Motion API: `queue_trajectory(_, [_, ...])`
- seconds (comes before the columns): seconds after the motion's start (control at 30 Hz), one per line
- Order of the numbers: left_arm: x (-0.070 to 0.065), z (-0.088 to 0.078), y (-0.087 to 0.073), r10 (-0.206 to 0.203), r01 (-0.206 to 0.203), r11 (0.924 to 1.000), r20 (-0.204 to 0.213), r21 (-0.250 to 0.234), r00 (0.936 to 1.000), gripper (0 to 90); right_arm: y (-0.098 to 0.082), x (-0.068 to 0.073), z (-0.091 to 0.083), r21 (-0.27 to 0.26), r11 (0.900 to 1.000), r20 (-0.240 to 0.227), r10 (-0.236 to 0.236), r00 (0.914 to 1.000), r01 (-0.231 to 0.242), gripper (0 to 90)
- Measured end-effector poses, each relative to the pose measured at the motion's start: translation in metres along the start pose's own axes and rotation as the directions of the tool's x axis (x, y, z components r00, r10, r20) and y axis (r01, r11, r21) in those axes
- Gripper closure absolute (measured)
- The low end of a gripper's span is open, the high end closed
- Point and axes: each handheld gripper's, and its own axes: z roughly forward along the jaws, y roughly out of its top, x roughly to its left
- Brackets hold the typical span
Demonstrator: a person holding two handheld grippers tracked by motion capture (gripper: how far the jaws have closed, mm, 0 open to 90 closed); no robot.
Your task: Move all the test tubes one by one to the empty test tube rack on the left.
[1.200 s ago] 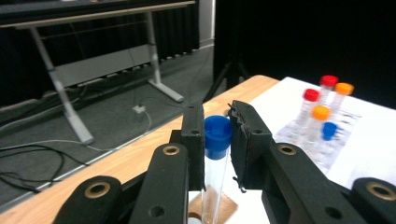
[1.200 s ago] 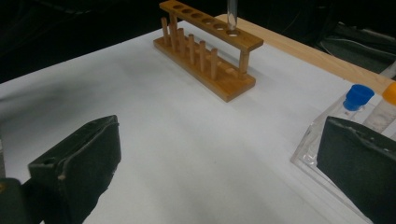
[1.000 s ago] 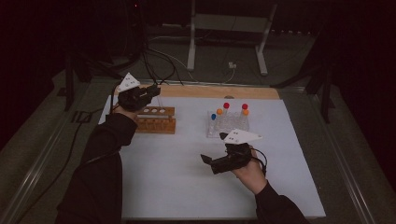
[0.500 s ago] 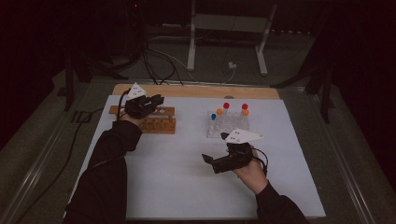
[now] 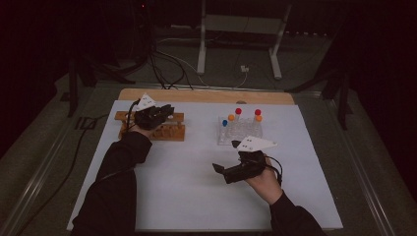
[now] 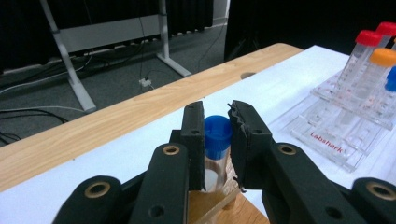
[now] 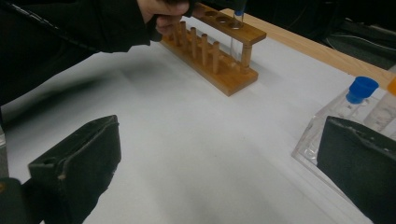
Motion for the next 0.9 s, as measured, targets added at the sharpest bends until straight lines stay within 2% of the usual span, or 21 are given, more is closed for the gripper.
queue_trajectory(0.1, [0.001,0.000,0.000,-0.004,0.004,1.0000,0.009,0.004,1.0000,77.3,0.001,-0.002,0.000,0.010,1.000,-0.022,-0.005,0.9997,0.005,0.0])
queue_trajectory(0.2, [0.001,-0.001,0.002,-0.002,0.002,0.9999,0.017,0.016,0.9999,76.9,0.003,-0.003,-0.001,-0.004,1.000,-0.034,-0.005,0.9994,0.005,0.0])
queue_trajectory(0.27, [0.002,-0.002,0.003,-0.005,0.004,0.9997,0.027,0.025,0.9996,75.7,0.007,-0.004,-0.002,0.001,1.000,-0.026,-0.015,0.9996,0.015,0.0])
queue_trajectory(0.3, [0.002,-0.003,0.004,-0.011,0.010,0.9996,0.039,0.025,0.9992,73.3,0.009,-0.004,-0.003,-0.002,1.000,-0.030,-0.013,0.9994,0.013,0.0])
queue_trajectory(0.37, [0.001,-0.008,0.007,-0.012,0.012,0.9997,0.038,0.021,0.9992,60.9,0.014,-0.009,-0.004,0.001,1.000,-0.047,0.008,0.9989,-0.008,0.0])
queue_trajectory(0.43, [-0.001,-0.014,0.012,-0.021,0.019,0.9996,0.056,0.022,0.9982,47.8,0.018,-0.012,-0.004,-0.006,1.000,0.011,0.000,0.9999,0.000,0.0])
queue_trajectory(0.5, [-0.005,-0.021,0.017,-0.004,0.003,0.9998,0.057,0.020,0.9984,38.8,0.022,-0.016,-0.004,-0.014,1.000,0.076,-0.009,0.9971,0.011,0.0])
queue_trajectory(0.53, [-0.006,-0.024,0.019,-0.009,0.008,0.9998,0.069,0.020,0.9976,28.1,0.026,-0.021,-0.003,-0.023,1.000,0.101,0.013,0.9948,-0.011,0.0])
queue_trajectory(0.57, [-0.008,-0.028,0.021,-0.017,0.015,0.9996,0.091,0.023,0.9957,24.2,0.027,-0.024,-0.002,-0.020,1.000,0.105,0.020,0.9942,-0.018,0.0])
queue_trajectory(0.6, [-0.011,-0.032,0.022,-0.004,0.002,0.9998,0.088,0.022,0.9961,24.2,0.027,-0.024,-0.002,-0.020,1.000,0.105,0.020,0.9942,-0.018,0.0])
queue_trajectory(0.67, [-0.015,-0.039,0.025,-0.005,0.004,0.9998,0.112,0.017,0.9937,17.2,0.028,-0.029,0.001,-0.025,0.999,0.132,0.035,0.9906,-0.032,7.8])
queue_trajectory(0.77, [-0.022,-0.051,0.025,-0.004,0.003,1.0000,0.139,0.001,0.9903,10.3,0.028,-0.037,0.009,-0.013,0.998,0.146,0.059,0.9875,-0.058,10.5])
queue_trajectory(0.8, [-0.024,-0.054,0.024,-0.003,0.003,1.0000,0.149,0.001,0.9888,7.5,0.025,-0.041,0.013,-0.016,0.997,0.158,0.074,0.9846,-0.072,15.7])
queue_trajectory(0.83, [-0.026,-0.057,0.023,-0.001,0.001,1.0000,0.173,0.000,0.9849,7.5,0.025,-0.041,0.013,-0.016,0.997,0.158,0.074,0.9846,-0.072,15.7])
queue_trajectory(0.87, [-0.028,-0.060,0.021,0.001,-0.001,1.0000,0.187,-0.001,0.9824,3.3,0.022,-0.046,0.019,-0.004,0.996,0.166,0.086,0.9824,-0.087,19.1])
queue_trajectory(0.9, [-0.031,-0.062,0.020,-0.004,0.003,1.0000,0.199,0.002,0.9801,3.2,0.020,-0.049,0.022,0.001,0.996,0.173,0.087,0.9811,-0.088,21.7])
